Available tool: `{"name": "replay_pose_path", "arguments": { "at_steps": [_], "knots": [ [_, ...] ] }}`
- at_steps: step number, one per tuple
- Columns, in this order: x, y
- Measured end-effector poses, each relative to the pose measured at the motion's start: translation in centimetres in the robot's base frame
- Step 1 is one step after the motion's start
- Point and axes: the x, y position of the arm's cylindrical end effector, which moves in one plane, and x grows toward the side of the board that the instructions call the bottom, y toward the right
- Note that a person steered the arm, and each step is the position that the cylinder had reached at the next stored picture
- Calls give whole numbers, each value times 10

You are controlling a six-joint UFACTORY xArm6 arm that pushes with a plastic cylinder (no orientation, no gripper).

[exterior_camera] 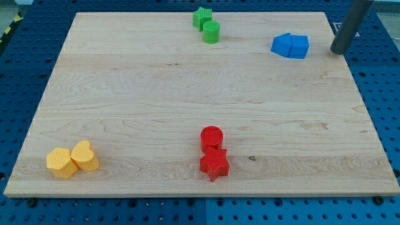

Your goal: Move the blue triangle and blue cube towards the left

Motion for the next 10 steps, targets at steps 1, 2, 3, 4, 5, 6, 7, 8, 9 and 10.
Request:
{"name": "replay_pose_path", "arguments": {
  "at_steps": [1,2,3,4,5,6,7,8,9,10],
  "knots": [
    [-6,-10],
    [-6,-19],
    [-6,-35],
    [-6,-59],
    [-6,-91],
    [-6,-125],
    [-8,-143],
    [-12,-143],
    [-13,-143],
    [-13,-143]
  ]
}}
